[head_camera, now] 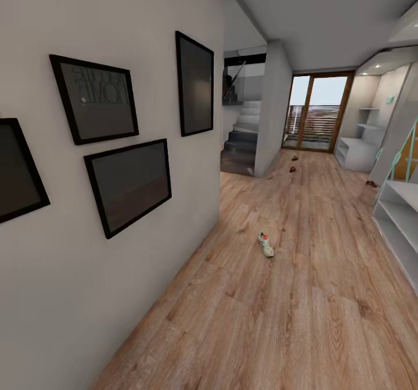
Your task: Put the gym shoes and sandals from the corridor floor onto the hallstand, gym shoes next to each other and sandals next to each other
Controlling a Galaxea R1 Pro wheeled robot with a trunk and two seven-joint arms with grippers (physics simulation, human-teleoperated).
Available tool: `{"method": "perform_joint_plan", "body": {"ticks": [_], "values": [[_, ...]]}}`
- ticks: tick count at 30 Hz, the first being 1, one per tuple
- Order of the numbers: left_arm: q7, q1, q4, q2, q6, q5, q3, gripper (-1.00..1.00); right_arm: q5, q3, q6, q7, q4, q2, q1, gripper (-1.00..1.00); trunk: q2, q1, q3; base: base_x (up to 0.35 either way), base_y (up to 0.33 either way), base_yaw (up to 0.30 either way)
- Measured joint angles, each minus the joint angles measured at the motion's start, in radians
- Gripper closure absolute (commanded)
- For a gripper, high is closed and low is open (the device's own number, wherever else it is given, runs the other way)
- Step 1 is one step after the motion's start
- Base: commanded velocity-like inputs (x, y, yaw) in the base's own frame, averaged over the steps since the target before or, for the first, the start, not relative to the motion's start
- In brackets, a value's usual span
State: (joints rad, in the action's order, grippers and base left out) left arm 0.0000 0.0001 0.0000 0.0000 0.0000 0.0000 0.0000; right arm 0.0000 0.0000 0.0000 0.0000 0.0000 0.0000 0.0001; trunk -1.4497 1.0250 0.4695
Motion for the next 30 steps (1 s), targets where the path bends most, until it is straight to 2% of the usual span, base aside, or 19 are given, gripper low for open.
{"method": "perform_joint_plan", "body": {"ticks": [3,12,30], "values": [[0.001,0.017,0.018,-0.002,0.015,0.009,0.004,-1.00,0.010,0.014,0.008,-0.004,-0.017,0.014,-0.017,-1.00,0.000,0.000,0.000,0.000,0.000,0.000],[-0.002,0.036,0.041,-0.008,0.042,0.008,0.003,-1.00,0.009,0.016,0.008,-0.004,-0.024,0.016,-0.019,-1.00,0.000,0.000,0.000,0.000,0.000,0.000],[-0.003,0.040,0.046,-0.009,0.039,0.004,0.001,-1.00,0.008,0.016,0.006,-0.003,-0.026,0.012,-0.023,-1.00,0.000,0.000,0.000,0.000,0.000,0.000]]}}
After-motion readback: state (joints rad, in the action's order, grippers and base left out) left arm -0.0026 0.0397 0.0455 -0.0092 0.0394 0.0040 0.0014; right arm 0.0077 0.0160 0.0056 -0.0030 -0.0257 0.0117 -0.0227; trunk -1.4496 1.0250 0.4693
